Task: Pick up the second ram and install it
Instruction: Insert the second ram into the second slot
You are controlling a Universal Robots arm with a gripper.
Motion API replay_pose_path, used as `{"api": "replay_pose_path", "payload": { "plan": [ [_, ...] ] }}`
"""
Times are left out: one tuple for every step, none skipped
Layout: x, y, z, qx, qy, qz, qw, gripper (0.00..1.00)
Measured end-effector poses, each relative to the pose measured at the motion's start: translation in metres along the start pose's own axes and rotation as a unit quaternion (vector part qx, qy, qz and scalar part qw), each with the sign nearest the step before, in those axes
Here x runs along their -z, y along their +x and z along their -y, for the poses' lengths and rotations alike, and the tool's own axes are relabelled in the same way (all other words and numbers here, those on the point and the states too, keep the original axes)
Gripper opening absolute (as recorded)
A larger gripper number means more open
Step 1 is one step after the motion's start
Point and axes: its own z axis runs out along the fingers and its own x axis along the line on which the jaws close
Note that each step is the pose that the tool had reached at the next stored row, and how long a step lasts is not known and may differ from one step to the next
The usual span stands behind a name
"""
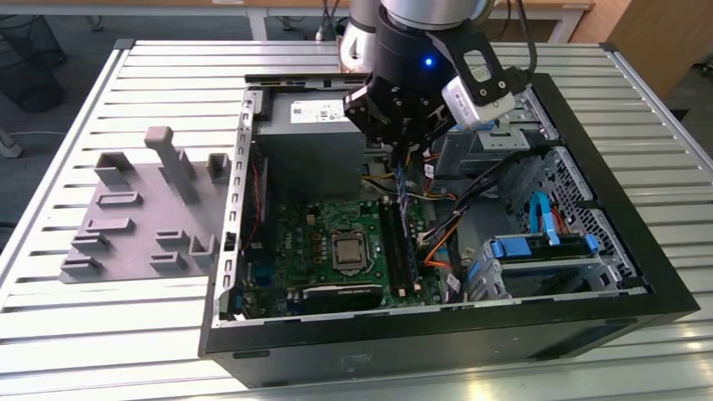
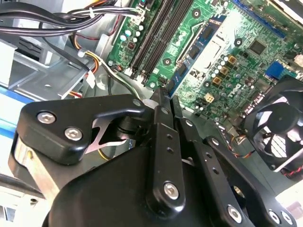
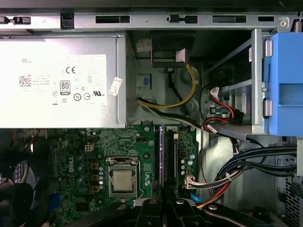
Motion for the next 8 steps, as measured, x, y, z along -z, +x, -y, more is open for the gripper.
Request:
{"api": "replay_pose_path", "payload": {
  "plan": [
    [-0.0009,0.0000,0.0003,0.002,0.0000,0.0000,1.0000,0.14],
    [-0.0017,0.0000,0.0005,0.005,0.0001,0.0001,1.0000,0.14],
    [-0.0026,0.0000,0.0006,0.008,0.0000,0.0001,1.0000,0.14],
    [-0.0034,-0.0002,0.0009,0.010,0.0001,0.0001,1.0000,0.14],
    [-0.0042,-0.0005,0.0011,0.010,0.0000,0.0001,0.9999,0.14],
    [-0.0050,-0.0007,0.0013,0.010,0.0000,0.0001,0.9999,0.14],
    [-0.0061,-0.0010,0.0014,0.010,0.0000,0.0001,0.9999,0.14],
    [-0.0077,-0.0013,0.0014,0.010,0.0000,0.0001,0.9999,0.14]
  ]
}}
